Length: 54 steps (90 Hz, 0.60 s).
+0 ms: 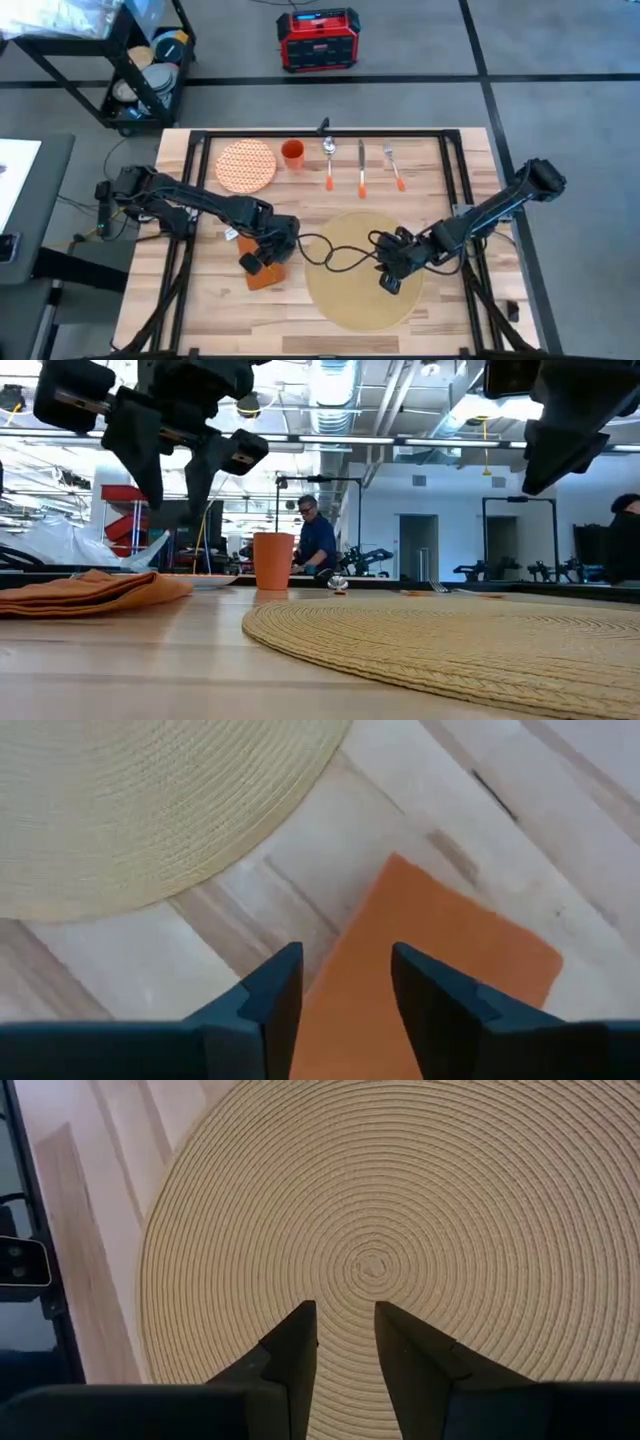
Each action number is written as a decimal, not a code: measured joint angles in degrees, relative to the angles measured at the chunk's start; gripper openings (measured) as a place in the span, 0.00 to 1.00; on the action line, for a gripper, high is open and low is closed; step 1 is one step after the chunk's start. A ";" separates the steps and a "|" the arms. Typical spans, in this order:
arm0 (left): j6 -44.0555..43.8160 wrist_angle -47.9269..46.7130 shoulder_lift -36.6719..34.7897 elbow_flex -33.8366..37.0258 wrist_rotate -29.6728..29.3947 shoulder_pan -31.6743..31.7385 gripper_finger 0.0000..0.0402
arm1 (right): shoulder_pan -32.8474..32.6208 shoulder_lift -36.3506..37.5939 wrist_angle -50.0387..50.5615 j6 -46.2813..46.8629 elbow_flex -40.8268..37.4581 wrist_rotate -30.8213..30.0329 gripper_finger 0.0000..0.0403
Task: Set table place
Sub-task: Fold the orange table napkin
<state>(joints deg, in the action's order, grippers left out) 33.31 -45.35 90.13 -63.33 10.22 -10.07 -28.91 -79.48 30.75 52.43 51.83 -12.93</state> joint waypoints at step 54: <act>8.88 -8.48 14.73 -10.08 -1.12 -0.09 0.35 | -0.86 -0.02 0.06 0.06 -0.02 0.85 0.23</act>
<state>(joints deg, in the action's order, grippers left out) 42.19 -53.83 104.87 -73.42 9.10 -10.15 -29.76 -79.50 30.82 52.49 51.81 -12.08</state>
